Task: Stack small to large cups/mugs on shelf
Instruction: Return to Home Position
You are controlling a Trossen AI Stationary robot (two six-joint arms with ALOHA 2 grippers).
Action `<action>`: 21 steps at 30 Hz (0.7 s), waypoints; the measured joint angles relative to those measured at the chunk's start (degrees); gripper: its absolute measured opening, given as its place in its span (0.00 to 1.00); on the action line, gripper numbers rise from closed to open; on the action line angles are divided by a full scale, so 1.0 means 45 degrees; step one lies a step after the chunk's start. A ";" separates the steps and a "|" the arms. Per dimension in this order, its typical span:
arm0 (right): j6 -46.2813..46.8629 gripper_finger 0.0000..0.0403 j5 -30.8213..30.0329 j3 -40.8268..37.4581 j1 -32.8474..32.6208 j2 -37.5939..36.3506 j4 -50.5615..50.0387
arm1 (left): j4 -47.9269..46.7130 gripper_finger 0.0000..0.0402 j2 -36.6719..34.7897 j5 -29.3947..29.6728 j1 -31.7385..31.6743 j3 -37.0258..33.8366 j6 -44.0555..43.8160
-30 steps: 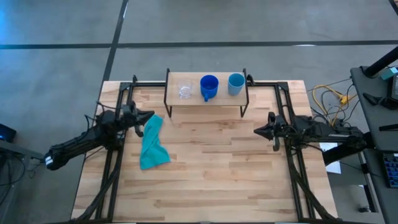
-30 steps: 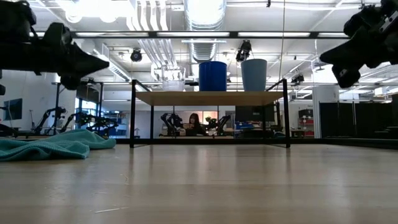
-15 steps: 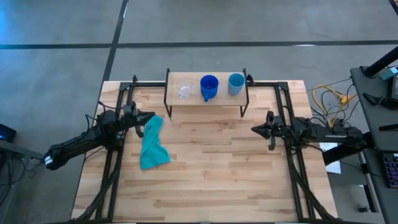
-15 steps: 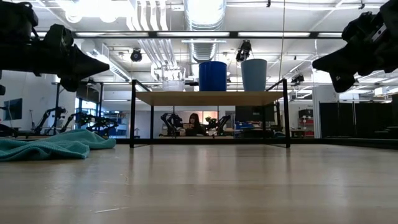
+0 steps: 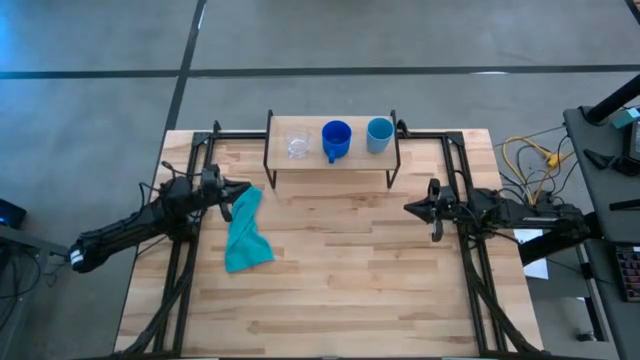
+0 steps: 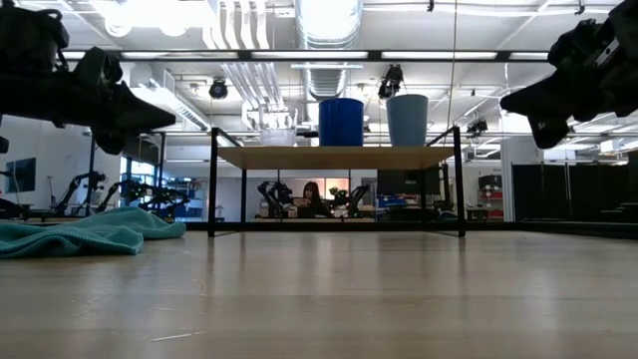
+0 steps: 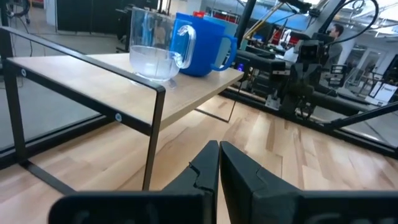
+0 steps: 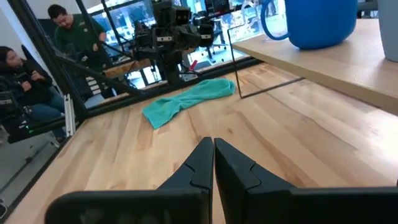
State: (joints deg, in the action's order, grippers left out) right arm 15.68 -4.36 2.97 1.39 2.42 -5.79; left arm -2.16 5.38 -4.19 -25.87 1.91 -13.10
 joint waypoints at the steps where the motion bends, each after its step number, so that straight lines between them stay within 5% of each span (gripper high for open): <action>1: 0.0011 0.02 0.0000 -0.0026 0.0000 0.0000 0.0120 | -0.0002 0.00 0.0042 0.0000 0.0000 0.0000 0.0002; 21: -0.0499 0.02 0.0053 -0.0142 0.0000 0.0024 0.0401 | 0.0343 0.00 0.0382 -0.0053 0.0010 -0.0015 -0.0015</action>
State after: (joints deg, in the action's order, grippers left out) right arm 13.43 -4.12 2.33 1.39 2.52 -3.99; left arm -0.62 7.09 -4.43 -25.82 1.85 -13.17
